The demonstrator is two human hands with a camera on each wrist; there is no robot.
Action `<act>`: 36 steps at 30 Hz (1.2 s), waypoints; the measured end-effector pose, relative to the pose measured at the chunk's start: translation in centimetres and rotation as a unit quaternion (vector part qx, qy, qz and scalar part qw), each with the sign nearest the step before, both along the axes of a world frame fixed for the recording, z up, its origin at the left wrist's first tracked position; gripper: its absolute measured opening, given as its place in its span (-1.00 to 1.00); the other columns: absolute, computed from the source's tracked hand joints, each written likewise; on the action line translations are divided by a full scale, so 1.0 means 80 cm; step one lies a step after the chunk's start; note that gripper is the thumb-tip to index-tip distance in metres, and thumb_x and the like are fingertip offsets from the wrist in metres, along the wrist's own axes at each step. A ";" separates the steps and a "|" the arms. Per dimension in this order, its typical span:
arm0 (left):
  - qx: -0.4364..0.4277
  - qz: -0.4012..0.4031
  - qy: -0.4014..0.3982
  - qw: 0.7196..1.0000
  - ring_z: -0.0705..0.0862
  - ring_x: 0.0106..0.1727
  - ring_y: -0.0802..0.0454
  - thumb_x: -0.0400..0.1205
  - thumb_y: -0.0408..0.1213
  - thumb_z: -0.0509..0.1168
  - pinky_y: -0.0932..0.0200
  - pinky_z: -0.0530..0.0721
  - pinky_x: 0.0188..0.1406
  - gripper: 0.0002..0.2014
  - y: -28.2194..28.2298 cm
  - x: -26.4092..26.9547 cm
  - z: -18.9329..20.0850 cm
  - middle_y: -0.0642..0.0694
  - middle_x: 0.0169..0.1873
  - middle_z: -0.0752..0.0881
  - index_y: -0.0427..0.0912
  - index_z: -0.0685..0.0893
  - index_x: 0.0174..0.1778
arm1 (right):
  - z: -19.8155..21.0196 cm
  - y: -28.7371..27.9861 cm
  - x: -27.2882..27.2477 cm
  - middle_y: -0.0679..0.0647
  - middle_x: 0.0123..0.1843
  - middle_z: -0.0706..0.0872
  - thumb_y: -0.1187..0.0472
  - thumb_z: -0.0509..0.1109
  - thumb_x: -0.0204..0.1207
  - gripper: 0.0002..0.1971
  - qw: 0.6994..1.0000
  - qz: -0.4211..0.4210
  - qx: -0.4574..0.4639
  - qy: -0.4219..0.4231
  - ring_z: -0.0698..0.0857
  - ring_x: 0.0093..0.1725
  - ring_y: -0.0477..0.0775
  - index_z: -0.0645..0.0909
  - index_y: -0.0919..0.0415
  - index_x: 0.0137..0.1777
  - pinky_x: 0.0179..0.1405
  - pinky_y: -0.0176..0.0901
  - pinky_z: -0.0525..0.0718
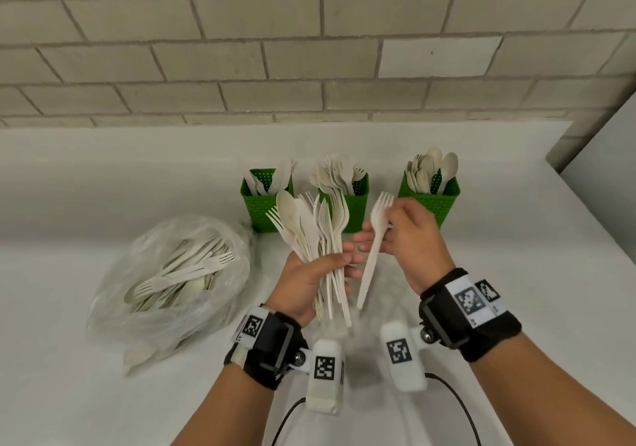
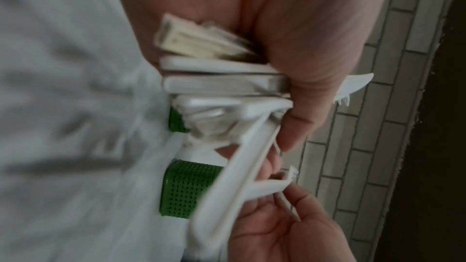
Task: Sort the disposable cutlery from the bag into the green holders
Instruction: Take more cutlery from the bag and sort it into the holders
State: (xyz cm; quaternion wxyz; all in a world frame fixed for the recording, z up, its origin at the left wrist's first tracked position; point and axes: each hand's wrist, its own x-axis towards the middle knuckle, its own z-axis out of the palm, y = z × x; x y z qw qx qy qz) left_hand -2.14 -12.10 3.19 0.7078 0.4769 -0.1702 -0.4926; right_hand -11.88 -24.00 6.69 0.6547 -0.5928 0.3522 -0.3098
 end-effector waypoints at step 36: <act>0.009 0.055 -0.071 0.996 0.81 -0.30 -0.22 0.54 -0.64 0.37 0.00 0.79 -0.32 -0.82 0.008 0.050 -0.021 -0.39 -0.22 0.82 -0.32 0.79 -0.09 | -0.025 0.019 0.053 0.20 -0.16 0.75 0.27 0.11 0.76 -0.80 0.994 -0.078 -0.014 -0.073 0.79 -0.28 0.16 0.58 0.20 0.17 -0.12 0.09 0.79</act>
